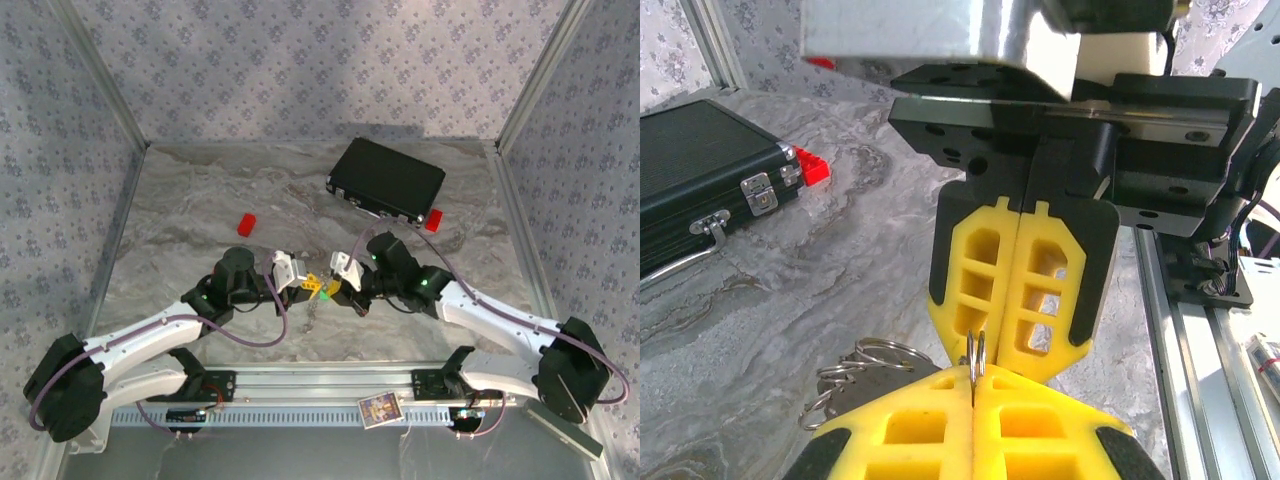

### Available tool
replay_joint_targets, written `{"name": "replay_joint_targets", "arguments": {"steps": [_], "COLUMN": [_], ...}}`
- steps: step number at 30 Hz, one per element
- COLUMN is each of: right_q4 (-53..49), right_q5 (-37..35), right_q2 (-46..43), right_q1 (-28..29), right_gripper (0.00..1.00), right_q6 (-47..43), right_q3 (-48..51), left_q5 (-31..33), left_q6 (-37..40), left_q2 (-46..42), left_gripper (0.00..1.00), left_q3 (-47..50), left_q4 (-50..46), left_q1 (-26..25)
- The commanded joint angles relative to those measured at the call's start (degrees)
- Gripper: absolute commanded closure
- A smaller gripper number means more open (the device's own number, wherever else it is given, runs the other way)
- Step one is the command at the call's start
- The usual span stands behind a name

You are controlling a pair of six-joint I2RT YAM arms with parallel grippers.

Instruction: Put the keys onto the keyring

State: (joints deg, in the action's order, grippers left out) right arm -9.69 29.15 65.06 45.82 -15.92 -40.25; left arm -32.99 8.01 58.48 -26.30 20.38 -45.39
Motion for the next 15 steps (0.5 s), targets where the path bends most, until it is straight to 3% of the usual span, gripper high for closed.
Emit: {"name": "replay_joint_targets", "arguments": {"steps": [1,5,10,15], "right_q4": [-2.3,-2.6,-3.4,-2.3], "right_q5": [-0.2,-0.7,-1.9,-1.6], "right_q2": [0.9,0.2,-3.2,-6.8], "right_q1": [0.6,0.6,0.1,-1.4], "right_gripper": [1.00,0.99,0.85,0.81], "right_q6": [-0.9,-0.9,-1.3,-1.5], "right_q3": [-1.8,-1.8,-1.1,0.1], "left_q5": [-1.9,-1.8,-1.8,-2.4], "left_q6": [0.9,1.0,1.0,1.0], "left_q2": [-0.3,-0.1,-0.2,-0.1], "left_gripper": [1.00,1.00,1.00,1.00], "left_q3": [-0.5,-0.3,-0.1,-0.1], "left_q4": [4.6,4.4,4.2,4.3], "left_q1": [-0.1,-0.2,-0.2,-0.3]}}
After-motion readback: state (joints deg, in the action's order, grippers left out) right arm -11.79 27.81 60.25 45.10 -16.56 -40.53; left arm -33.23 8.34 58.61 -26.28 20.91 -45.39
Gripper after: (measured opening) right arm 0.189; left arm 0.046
